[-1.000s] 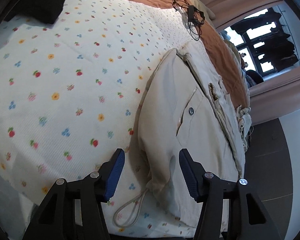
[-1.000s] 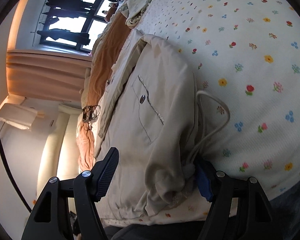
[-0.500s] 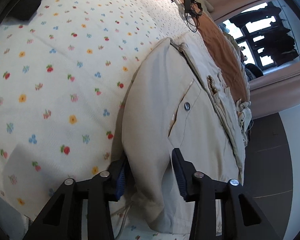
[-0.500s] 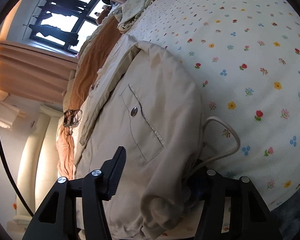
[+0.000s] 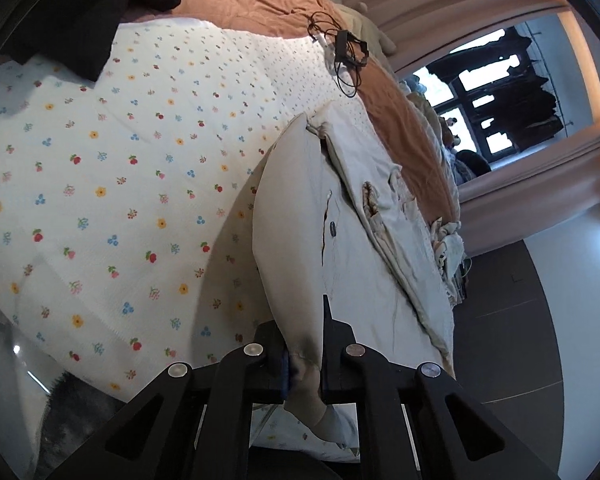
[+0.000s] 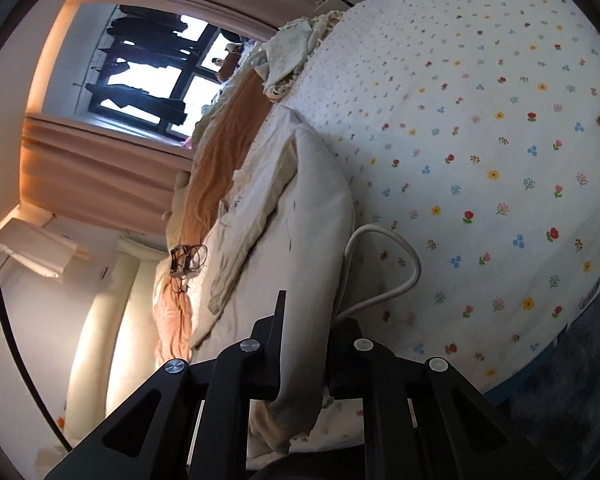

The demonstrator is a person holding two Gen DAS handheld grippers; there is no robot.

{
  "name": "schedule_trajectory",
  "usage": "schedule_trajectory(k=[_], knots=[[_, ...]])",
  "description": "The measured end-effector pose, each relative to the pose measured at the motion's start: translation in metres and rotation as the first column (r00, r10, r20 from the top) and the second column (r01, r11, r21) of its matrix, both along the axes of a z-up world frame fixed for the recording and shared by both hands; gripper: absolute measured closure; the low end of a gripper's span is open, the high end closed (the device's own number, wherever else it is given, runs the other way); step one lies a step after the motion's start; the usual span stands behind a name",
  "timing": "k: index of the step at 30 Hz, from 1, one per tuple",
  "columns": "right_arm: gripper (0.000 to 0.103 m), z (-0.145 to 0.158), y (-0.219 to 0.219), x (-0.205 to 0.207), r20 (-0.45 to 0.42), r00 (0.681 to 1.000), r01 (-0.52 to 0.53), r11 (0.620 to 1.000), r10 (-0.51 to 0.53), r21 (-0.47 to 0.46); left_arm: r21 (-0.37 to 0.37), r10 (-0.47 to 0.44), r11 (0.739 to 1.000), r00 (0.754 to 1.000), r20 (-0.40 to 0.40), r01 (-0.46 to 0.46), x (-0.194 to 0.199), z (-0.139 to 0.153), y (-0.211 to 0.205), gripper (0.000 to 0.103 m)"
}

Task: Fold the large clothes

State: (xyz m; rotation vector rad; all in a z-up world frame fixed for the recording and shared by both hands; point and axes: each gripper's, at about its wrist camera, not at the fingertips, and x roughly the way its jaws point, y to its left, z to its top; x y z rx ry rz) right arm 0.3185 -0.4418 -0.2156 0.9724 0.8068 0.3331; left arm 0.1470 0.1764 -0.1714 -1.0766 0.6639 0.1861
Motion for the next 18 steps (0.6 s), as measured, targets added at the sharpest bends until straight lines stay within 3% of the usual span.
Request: schedule_trajectory(k=[9,18], knots=[[0.088,0.041,0.002,-0.043,0.090,0.995,-0.047,0.999,0.048,-0.017,0.006,0.009,1.000,0.998,0.069,-0.009,-0.051,0.030,-0.012,0.093],[0.088,0.099,0.005,-0.092,0.224,0.971,-0.076,0.997,0.079,-0.021,0.038,0.008,0.999,0.982,0.190,-0.015,-0.106,0.083,-0.011,0.093]])
